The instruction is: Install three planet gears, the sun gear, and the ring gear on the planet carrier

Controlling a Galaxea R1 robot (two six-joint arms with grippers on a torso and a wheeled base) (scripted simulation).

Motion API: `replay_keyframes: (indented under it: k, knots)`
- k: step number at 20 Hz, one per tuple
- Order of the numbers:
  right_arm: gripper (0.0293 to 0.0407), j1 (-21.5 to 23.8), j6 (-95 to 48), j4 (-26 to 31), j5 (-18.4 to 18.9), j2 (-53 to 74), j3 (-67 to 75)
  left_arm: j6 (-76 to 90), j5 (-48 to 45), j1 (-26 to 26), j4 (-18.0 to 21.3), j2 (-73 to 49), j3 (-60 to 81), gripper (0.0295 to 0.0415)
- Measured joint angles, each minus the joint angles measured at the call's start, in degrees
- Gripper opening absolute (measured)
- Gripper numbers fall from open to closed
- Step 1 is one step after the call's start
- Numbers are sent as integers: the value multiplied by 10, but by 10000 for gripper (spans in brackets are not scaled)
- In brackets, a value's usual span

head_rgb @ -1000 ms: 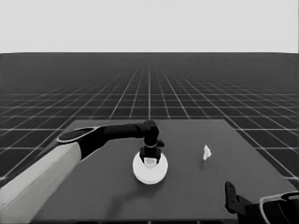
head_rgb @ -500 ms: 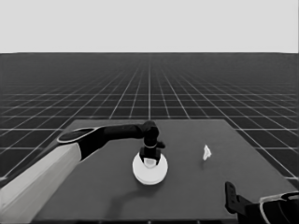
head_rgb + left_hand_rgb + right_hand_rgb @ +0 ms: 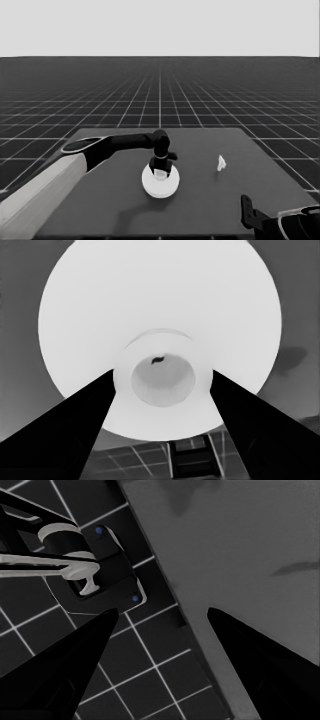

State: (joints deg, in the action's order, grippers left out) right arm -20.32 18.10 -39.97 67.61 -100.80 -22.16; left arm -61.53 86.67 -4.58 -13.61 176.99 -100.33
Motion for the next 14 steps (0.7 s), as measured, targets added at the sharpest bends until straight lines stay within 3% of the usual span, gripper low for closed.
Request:
replay_keyframes:
  k: [14]
  knots:
    - [385,0,0,0,0,0,0,70,0,0,0,0,0,349]
